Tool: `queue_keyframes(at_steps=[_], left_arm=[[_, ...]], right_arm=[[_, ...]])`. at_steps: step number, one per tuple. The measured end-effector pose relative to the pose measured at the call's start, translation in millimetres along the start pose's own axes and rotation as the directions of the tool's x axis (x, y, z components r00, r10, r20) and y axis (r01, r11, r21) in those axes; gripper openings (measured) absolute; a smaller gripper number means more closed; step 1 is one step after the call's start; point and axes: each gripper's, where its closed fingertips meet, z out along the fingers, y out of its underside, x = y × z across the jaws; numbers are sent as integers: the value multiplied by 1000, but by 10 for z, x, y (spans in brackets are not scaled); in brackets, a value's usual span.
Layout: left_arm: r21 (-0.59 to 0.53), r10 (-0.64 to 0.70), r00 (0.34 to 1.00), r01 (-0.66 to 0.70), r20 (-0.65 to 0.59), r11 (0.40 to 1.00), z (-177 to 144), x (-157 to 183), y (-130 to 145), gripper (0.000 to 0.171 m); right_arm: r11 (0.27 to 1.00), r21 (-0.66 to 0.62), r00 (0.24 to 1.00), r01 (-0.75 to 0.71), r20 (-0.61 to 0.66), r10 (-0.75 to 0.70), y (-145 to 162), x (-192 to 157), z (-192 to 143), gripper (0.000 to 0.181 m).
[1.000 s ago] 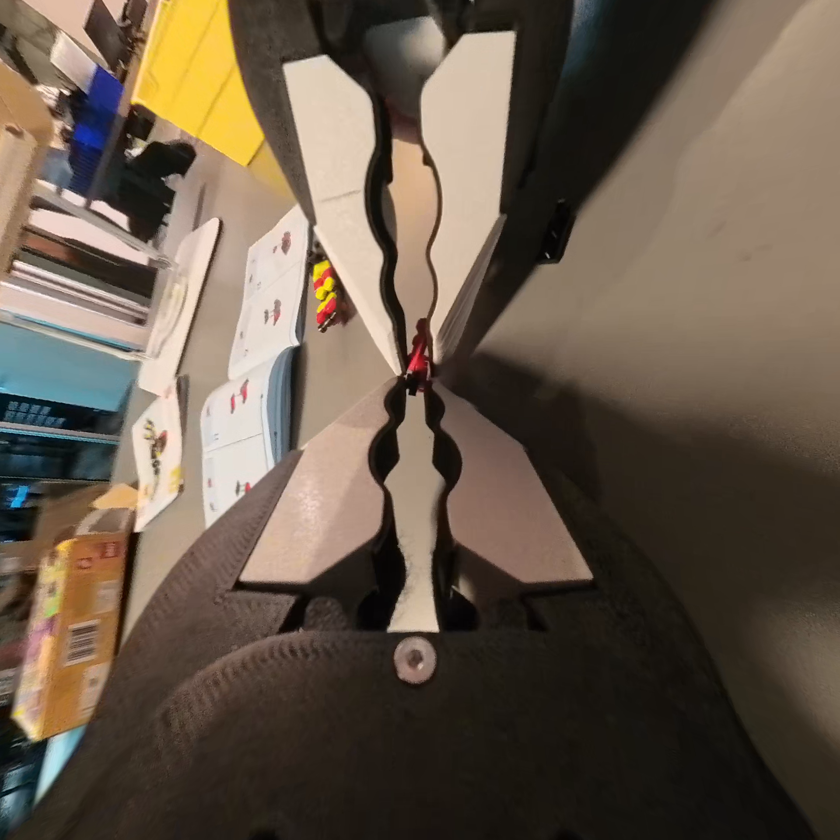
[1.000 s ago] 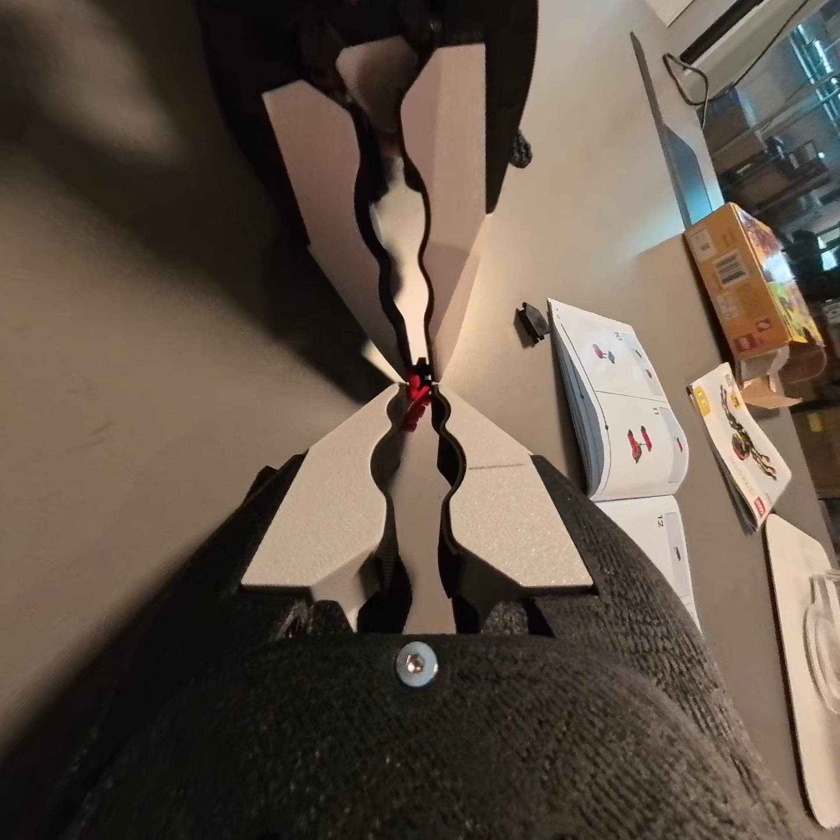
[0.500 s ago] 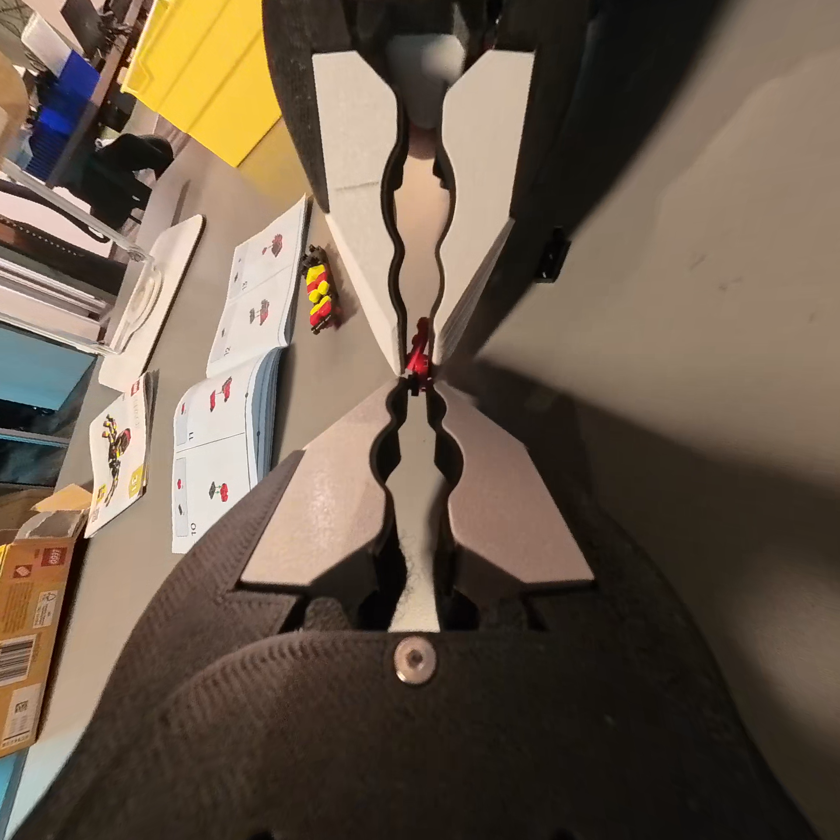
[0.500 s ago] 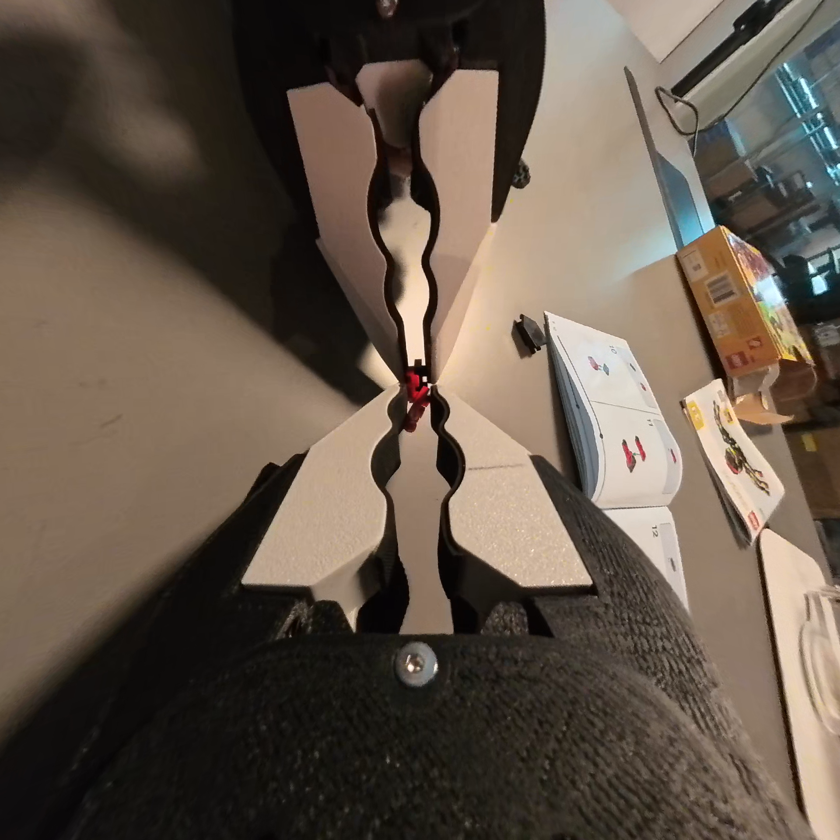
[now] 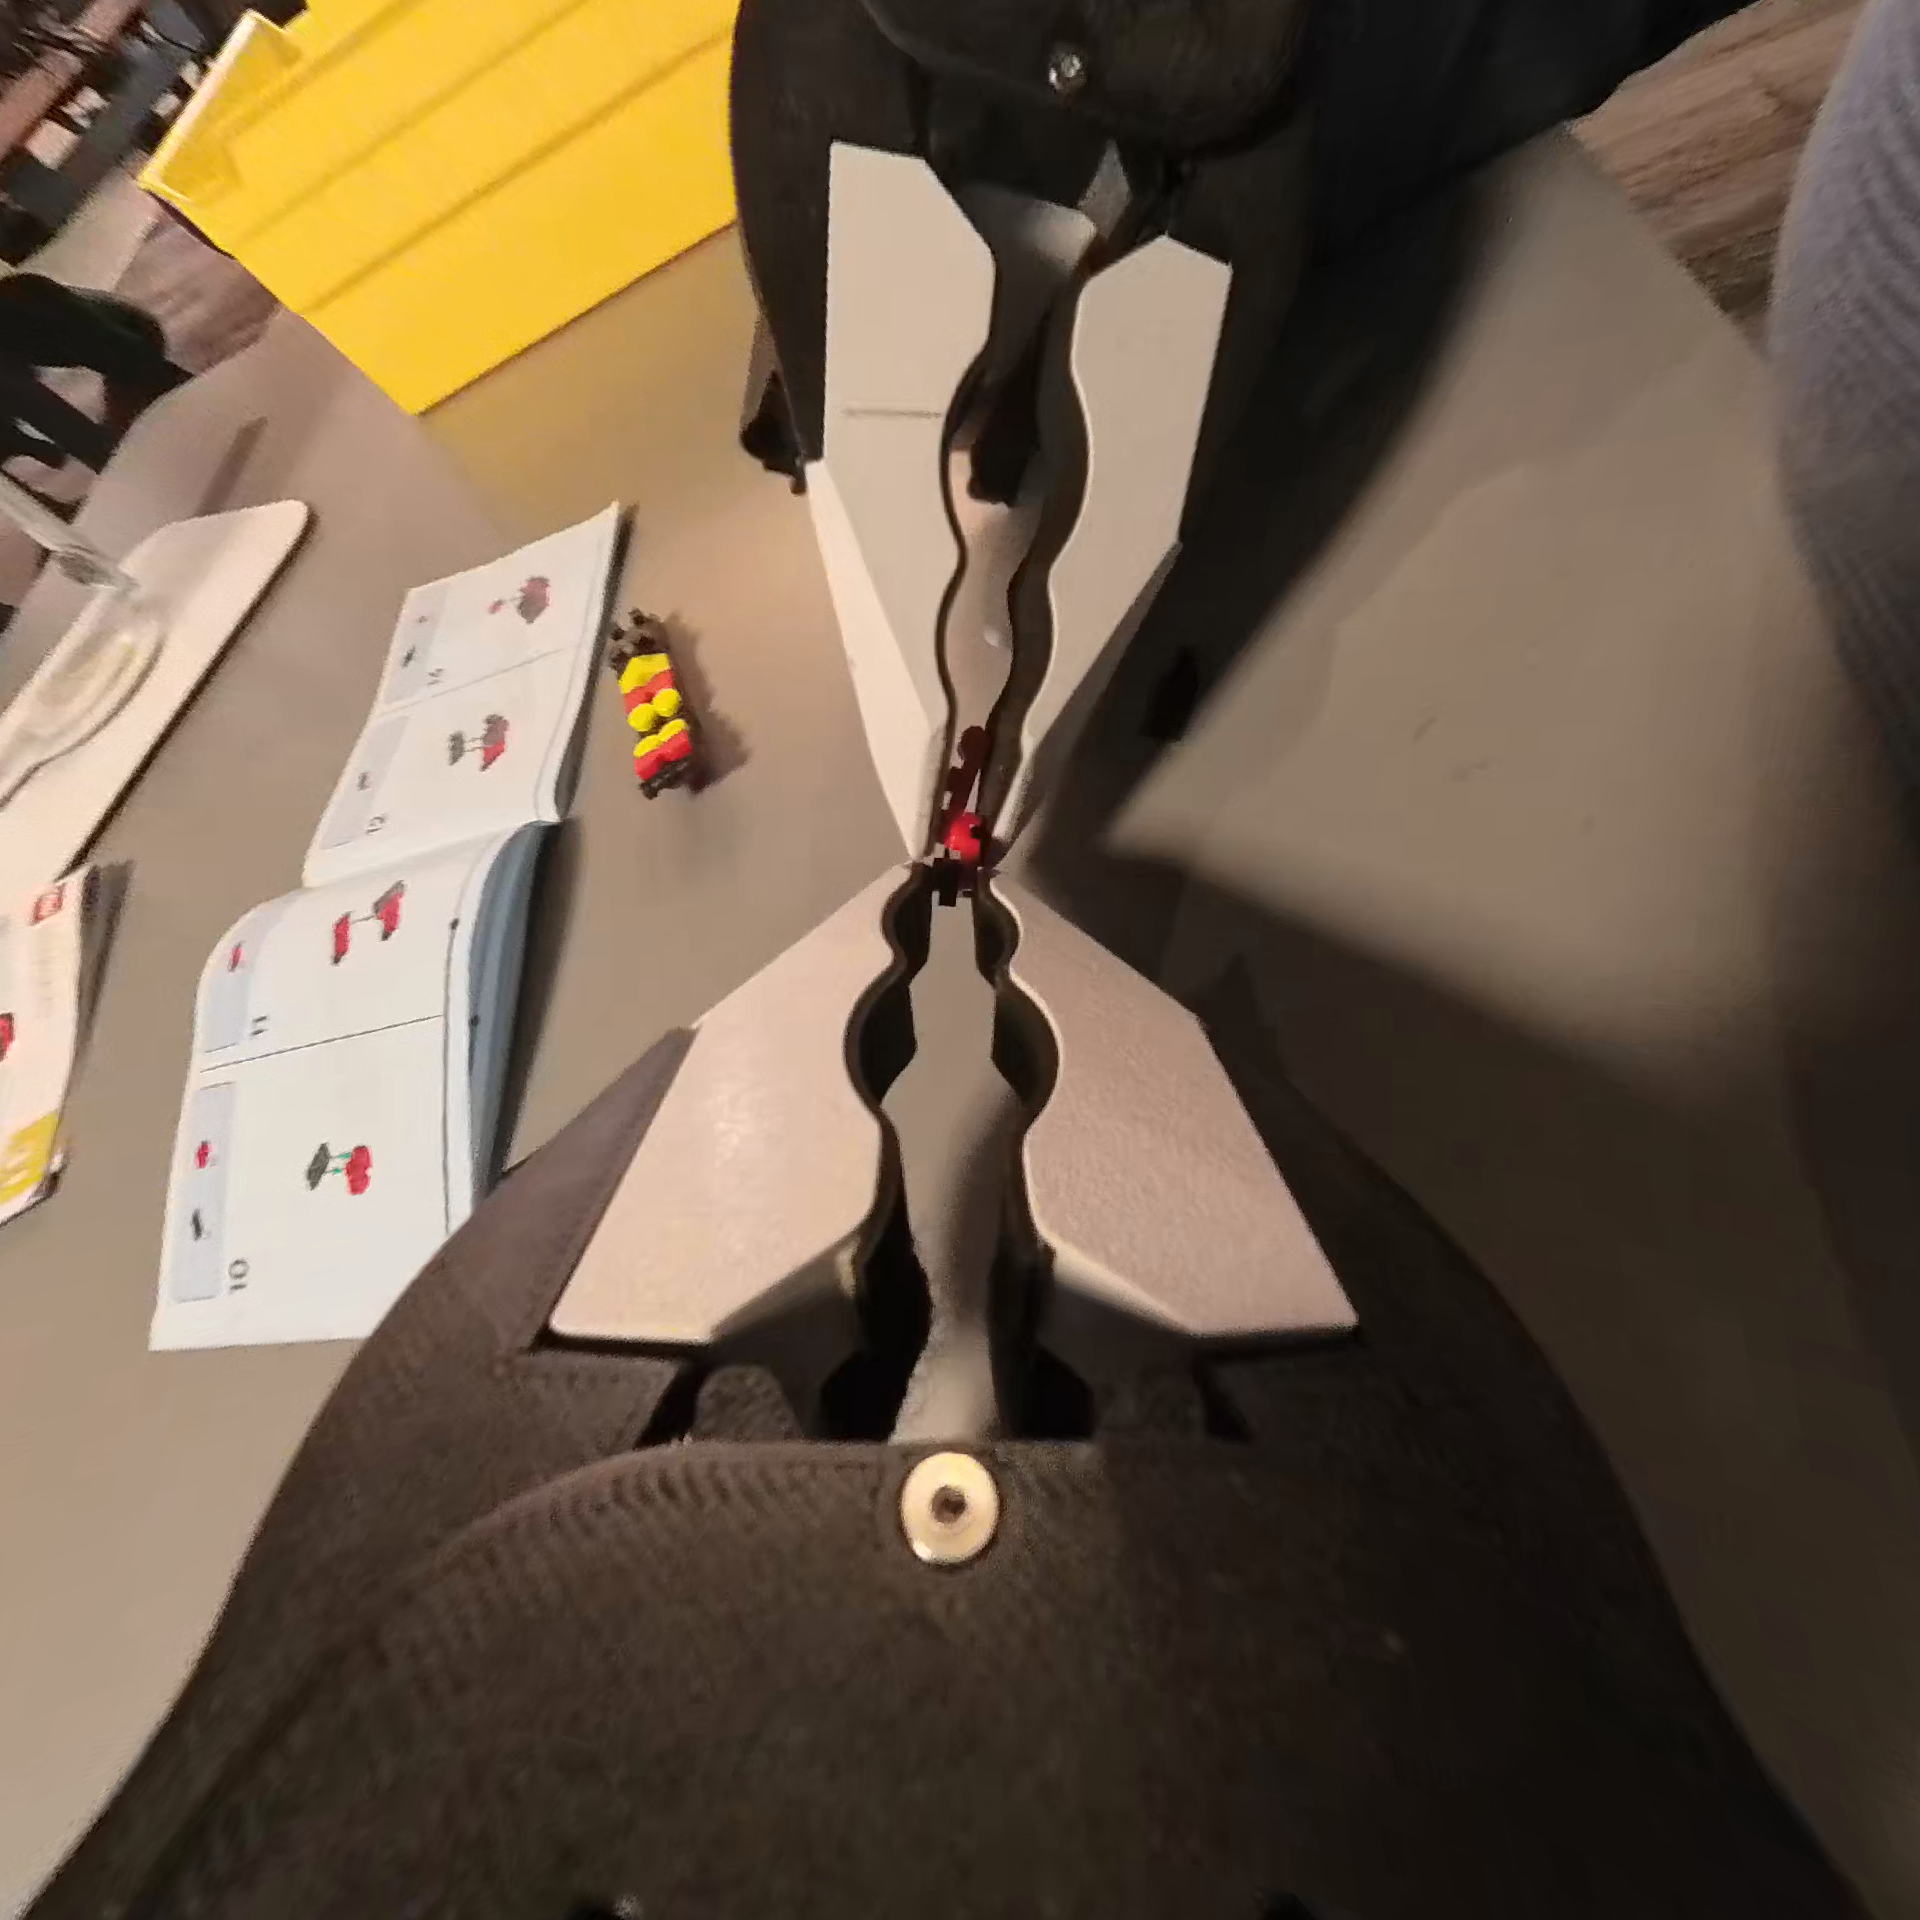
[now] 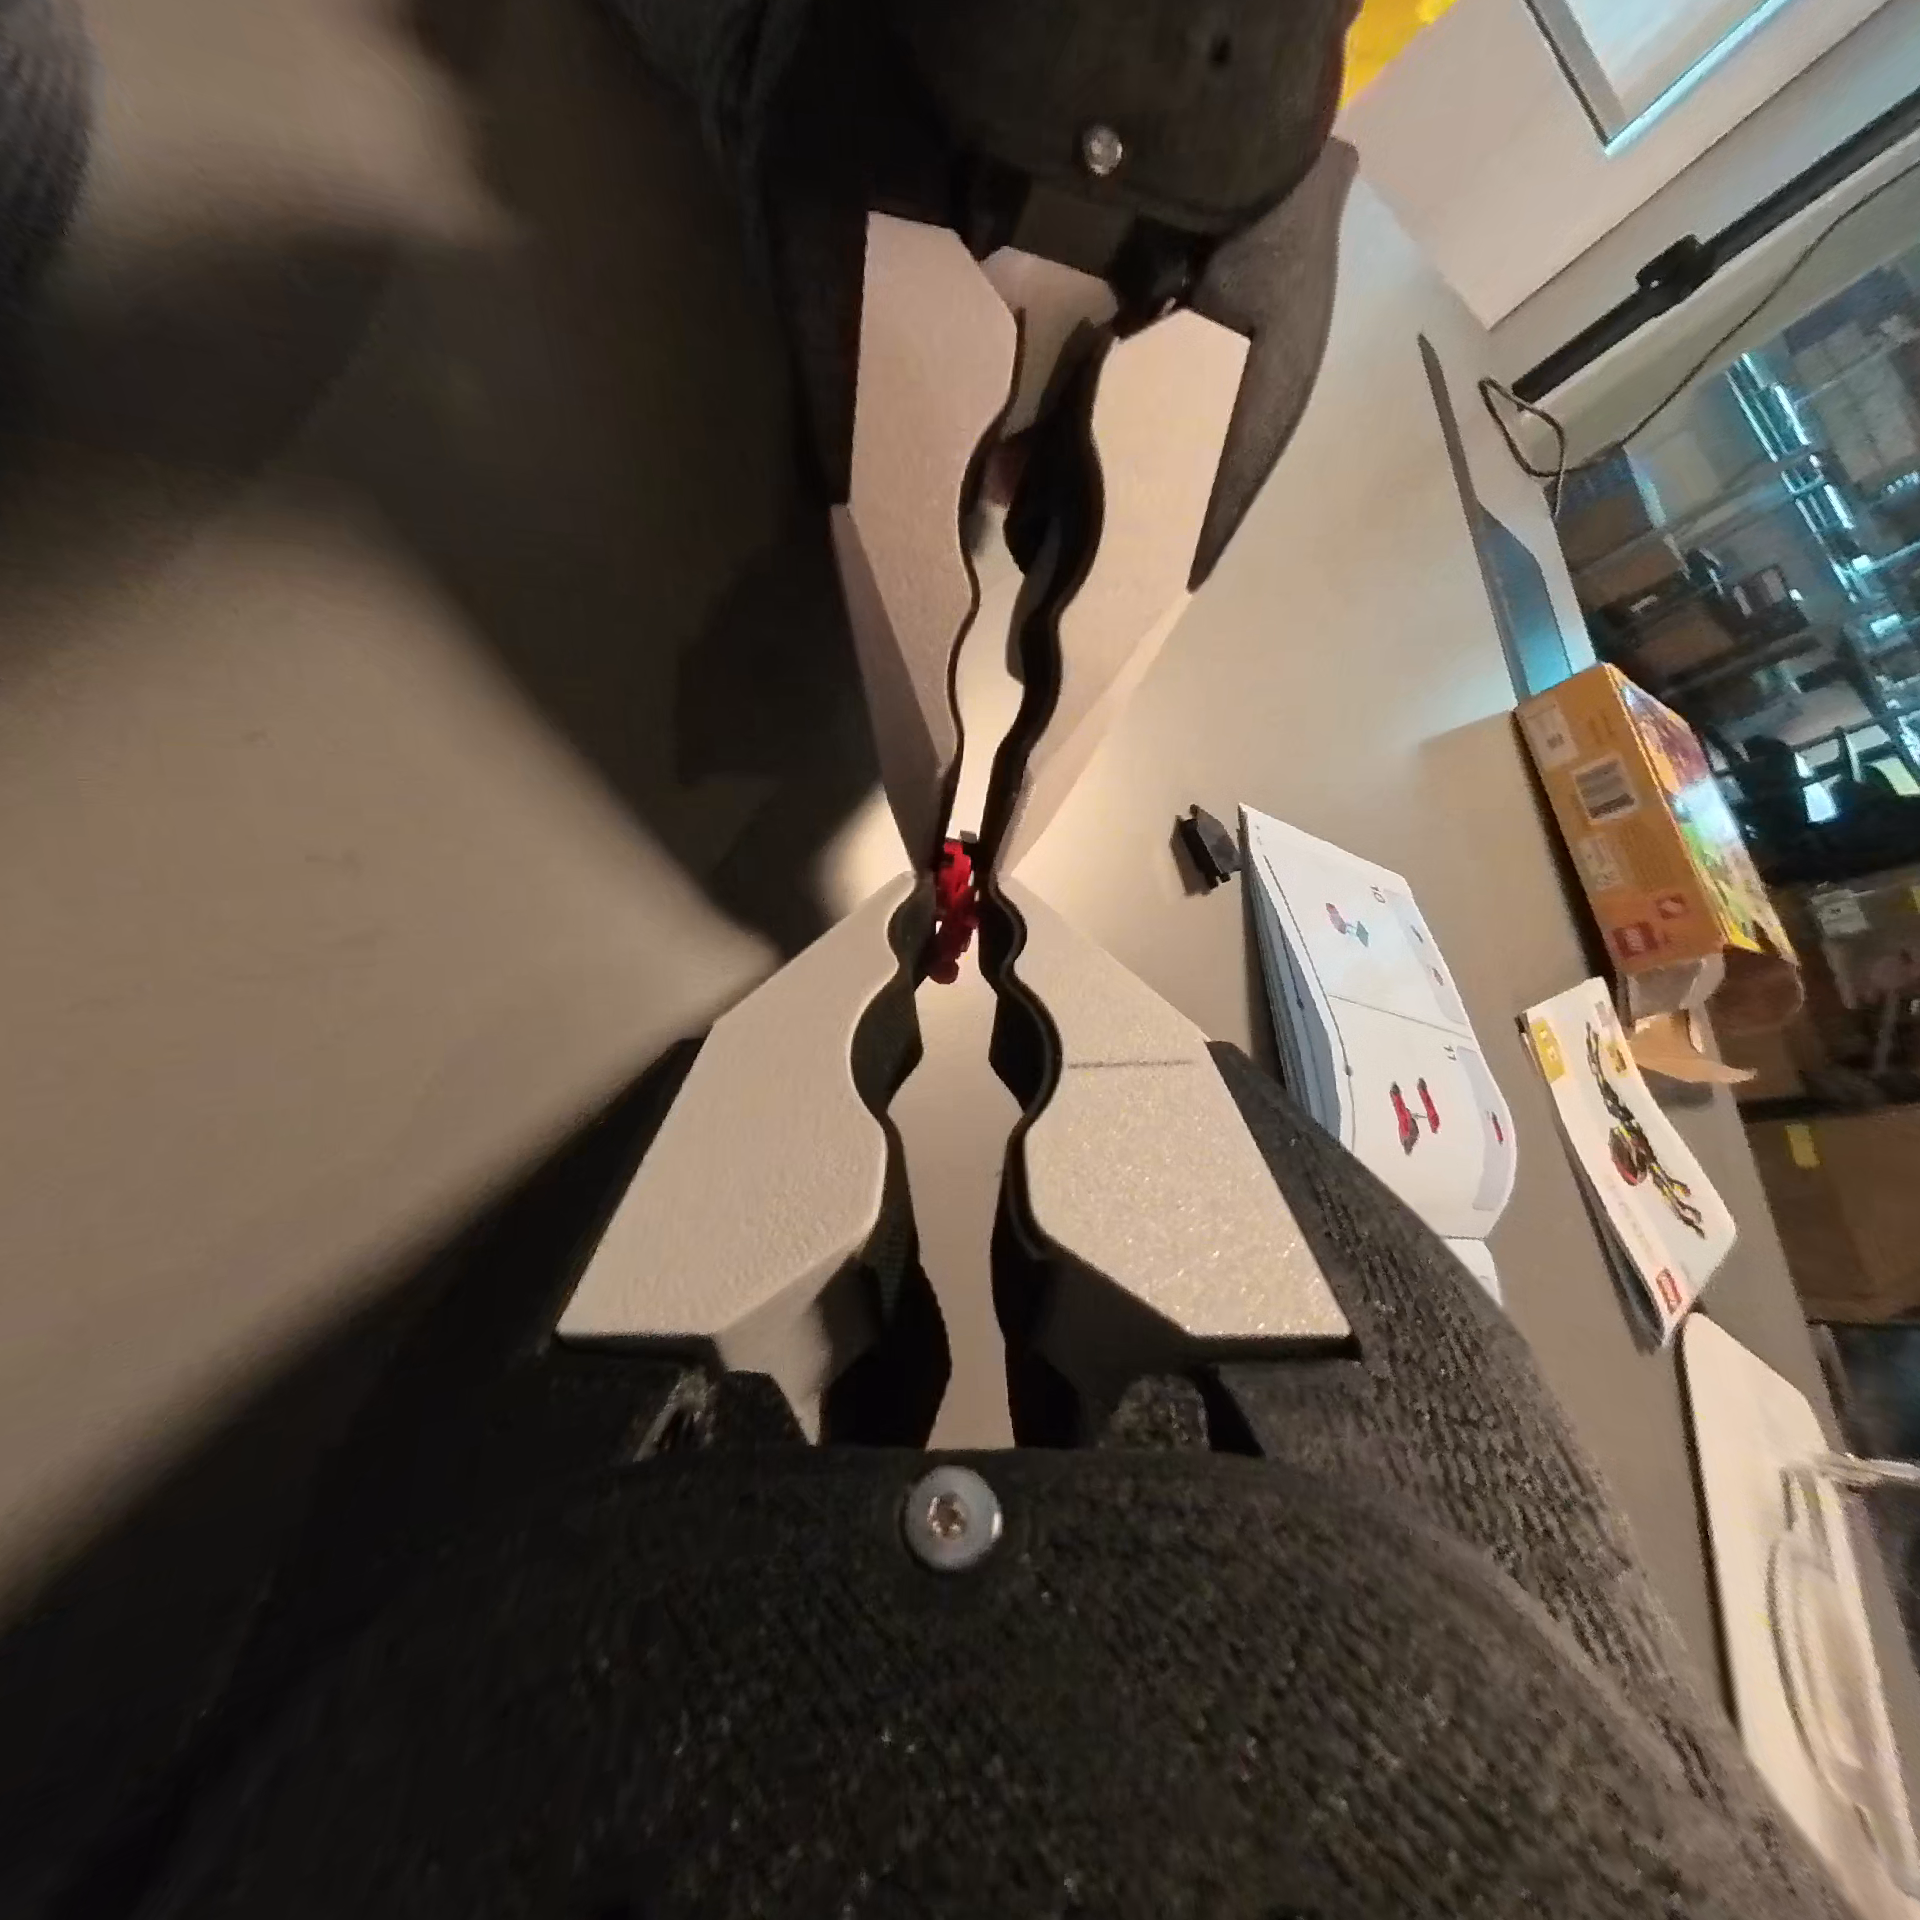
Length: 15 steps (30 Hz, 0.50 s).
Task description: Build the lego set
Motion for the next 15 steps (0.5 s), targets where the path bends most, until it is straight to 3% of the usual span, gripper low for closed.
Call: queue_keyframes(at_steps=[3, 8, 15], left_arm=[[0, 2, 1000, -2, -3, 1000, 2, 12, -2, 7], [-13, 22, 999, -21, 34, 1000, 11, -18, 12, 8], [-3, 25, 999, -25, 26, 1000, 5, -7, 2, 8]], right_arm=[[1000, 2, 1000, 5, 3, -5, -6, -5, -4, 6], [991, 29, 991, -128, 37, 127, 10, 14, 9, 7], [988, 35, 988, -152, 45, 150, -9, 10, -3, 7]])
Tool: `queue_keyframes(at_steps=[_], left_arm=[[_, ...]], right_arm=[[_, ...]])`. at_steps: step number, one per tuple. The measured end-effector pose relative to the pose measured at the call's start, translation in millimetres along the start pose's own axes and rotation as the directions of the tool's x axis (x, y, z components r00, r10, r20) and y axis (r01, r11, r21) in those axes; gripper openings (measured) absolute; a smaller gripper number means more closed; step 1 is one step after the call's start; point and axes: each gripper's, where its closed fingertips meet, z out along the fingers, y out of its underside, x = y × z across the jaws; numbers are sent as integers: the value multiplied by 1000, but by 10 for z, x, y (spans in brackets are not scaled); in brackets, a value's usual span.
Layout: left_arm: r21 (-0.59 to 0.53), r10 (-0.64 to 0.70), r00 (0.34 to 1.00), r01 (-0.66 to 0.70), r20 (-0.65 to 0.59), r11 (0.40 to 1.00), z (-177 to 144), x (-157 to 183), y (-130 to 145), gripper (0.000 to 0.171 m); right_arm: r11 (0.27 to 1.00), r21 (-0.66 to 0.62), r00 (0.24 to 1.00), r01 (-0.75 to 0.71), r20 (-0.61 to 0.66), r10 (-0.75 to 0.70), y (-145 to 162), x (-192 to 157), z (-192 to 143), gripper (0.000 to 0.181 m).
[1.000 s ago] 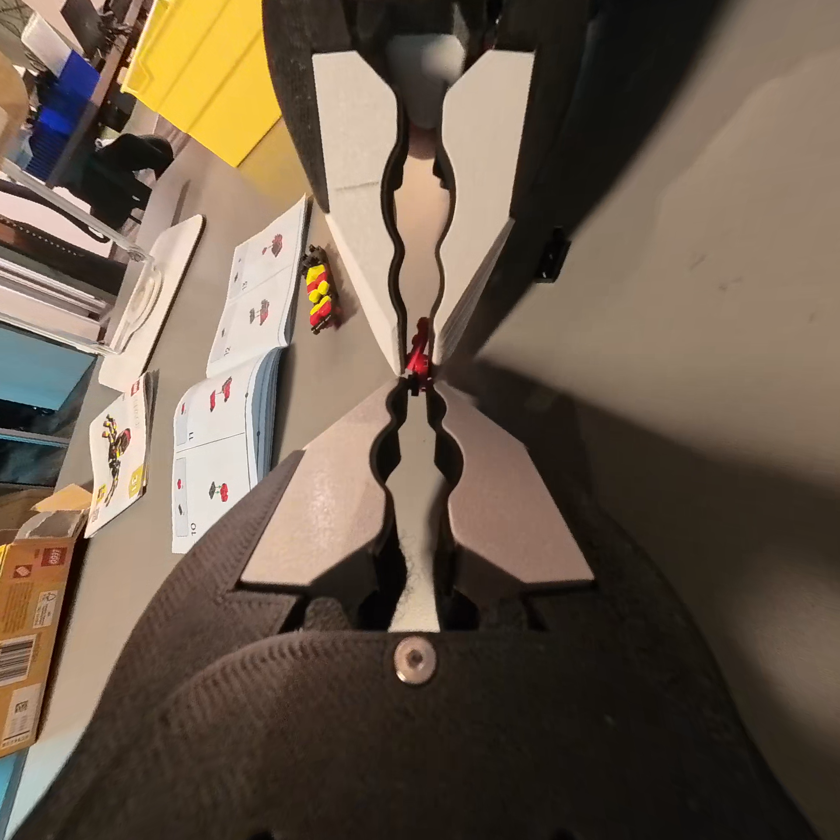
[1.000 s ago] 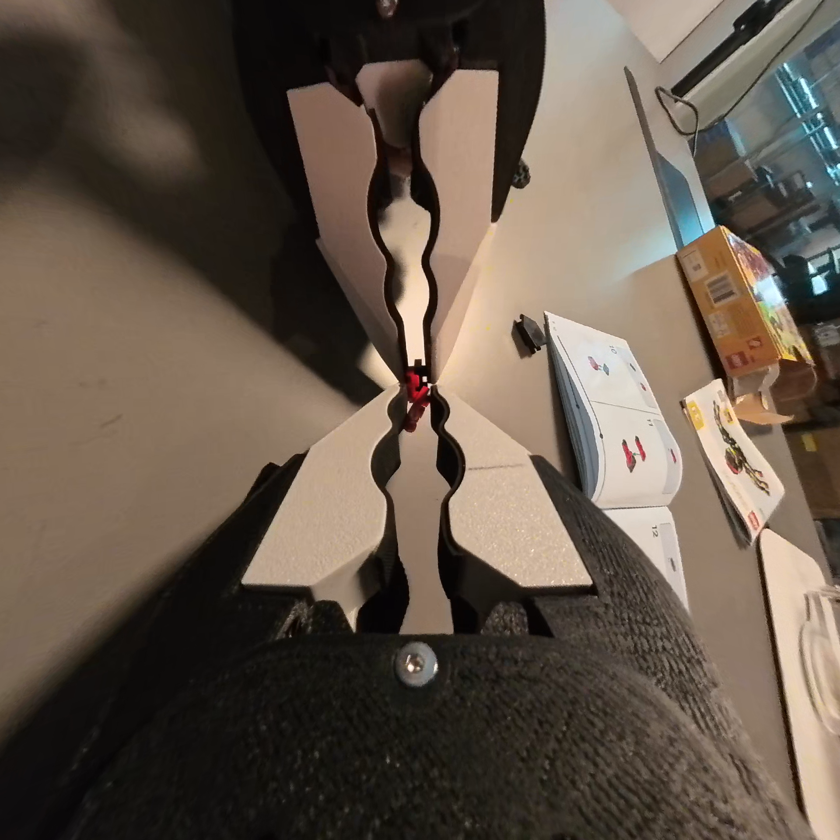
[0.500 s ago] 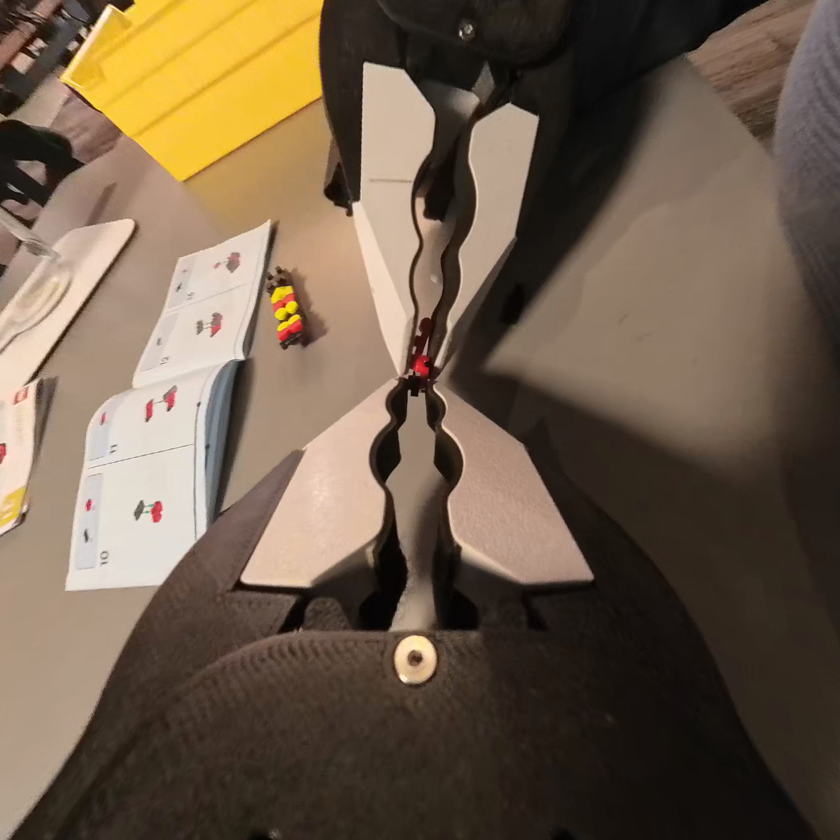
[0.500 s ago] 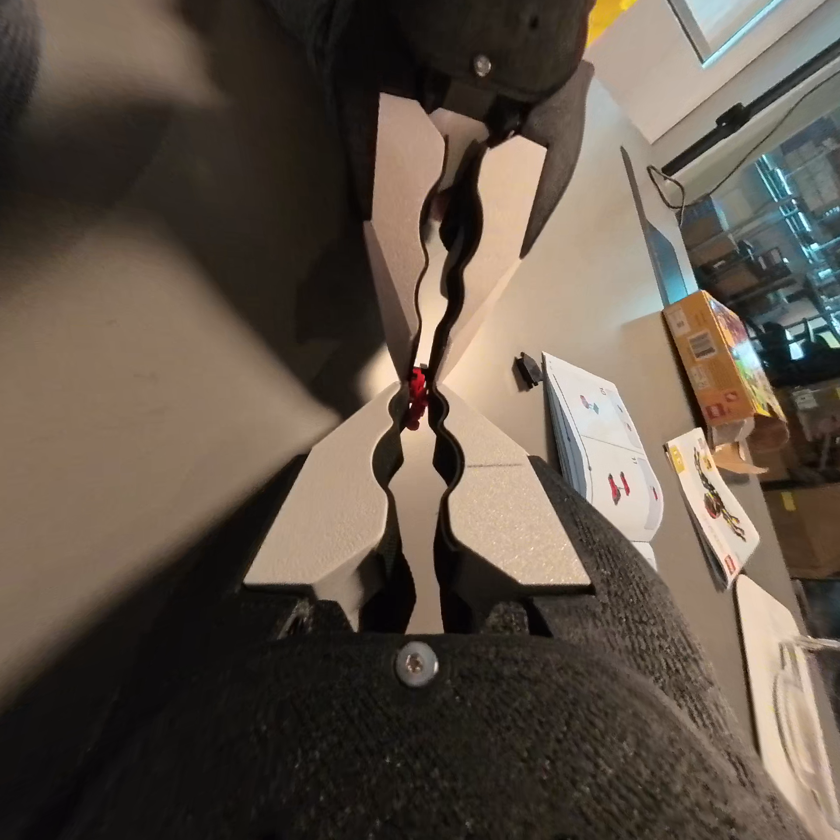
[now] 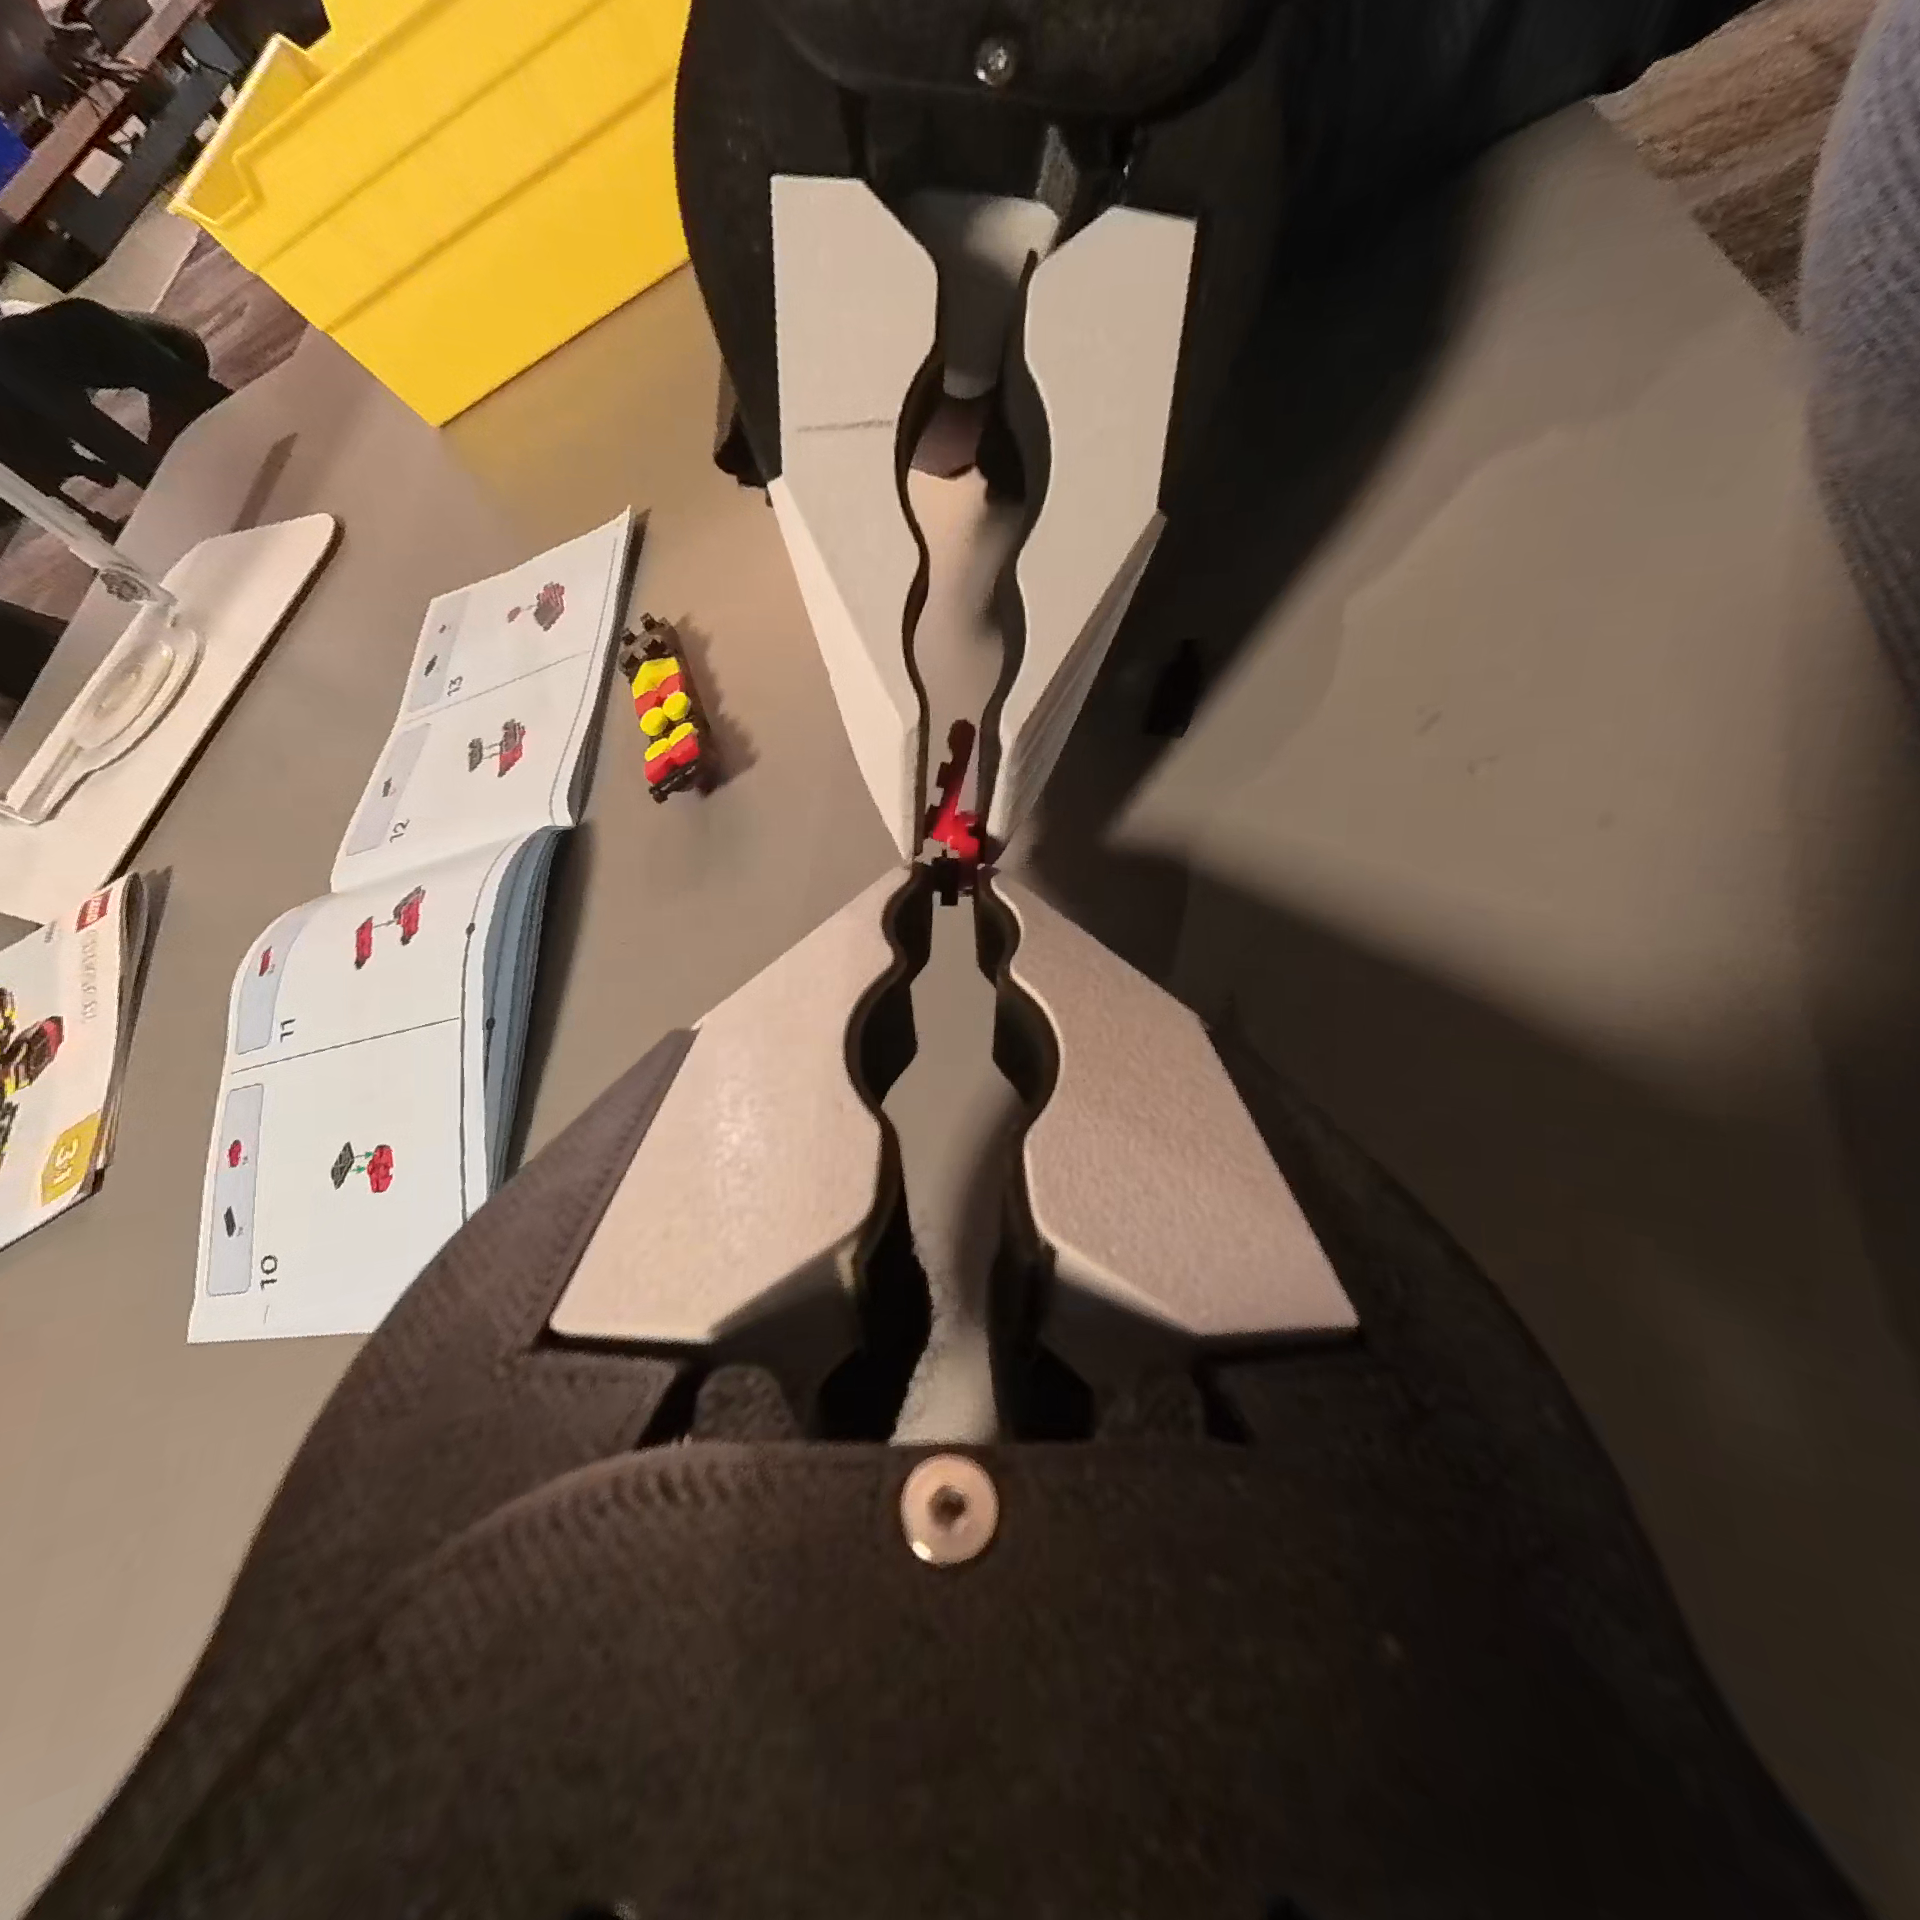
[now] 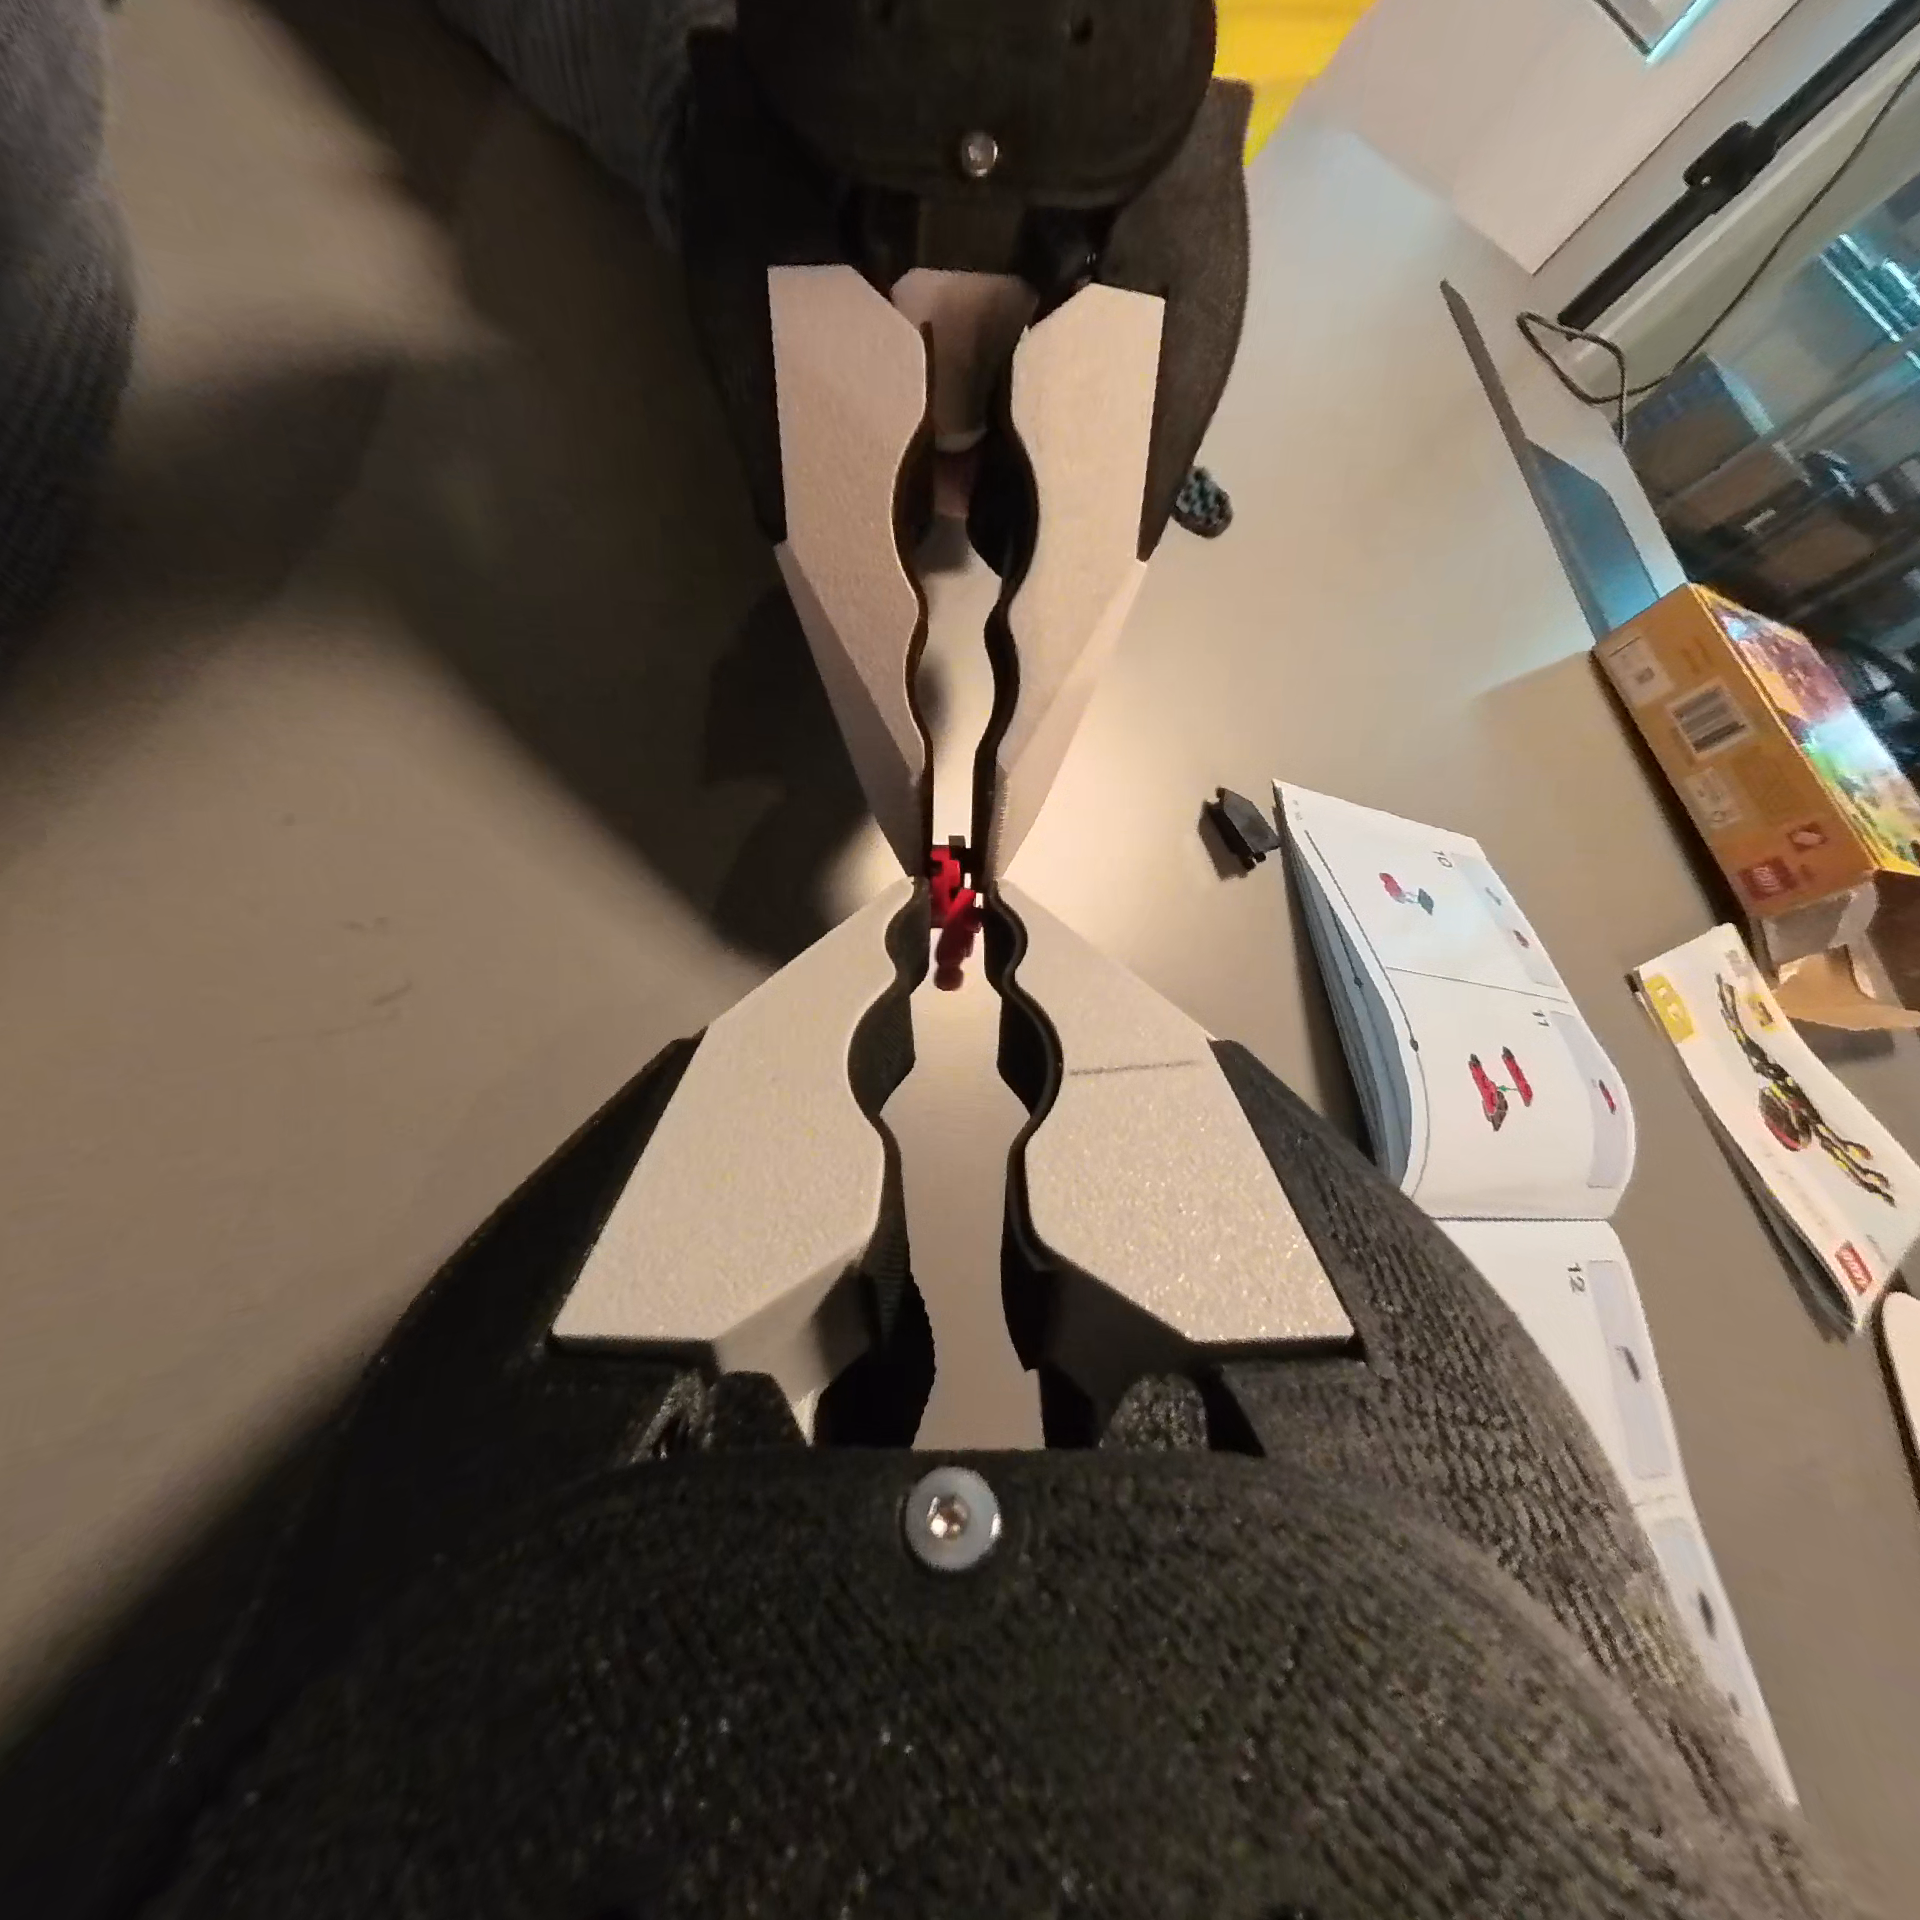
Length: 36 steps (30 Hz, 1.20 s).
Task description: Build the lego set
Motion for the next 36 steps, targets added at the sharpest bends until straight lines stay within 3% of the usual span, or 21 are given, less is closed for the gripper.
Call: queue_keyframes(at_steps=[11, 21, 28, 32, 36], left_arm=[[37, -25, 1000, 26, -13, 999, -36, -10, -38, 7], [111, -90, 984, 107, -152, 988, -101, 132, -168, 8], [87, -63, 975, 83, -213, 993, -73, 282, -177, 8], [87, -56, 978, 74, -201, 993, -59, 293, -191, 8], [101, -80, 985, 96, -153, 990, -67, 209, -202, 8]], right_arm=[[995, -23, 994, 99, -46, -100, -50, 4, -18, 6], [984, 128, 980, -128, 167, 105, -191, -119, -114, 6], [979, 115, 948, -166, 294, 126, -176, -272, -146, 6], [967, 127, 929, -219, 331, 167, -200, -283, -163, 7], [968, 163, 953, -191, 268, 143, -218, -205, -166, 7]])
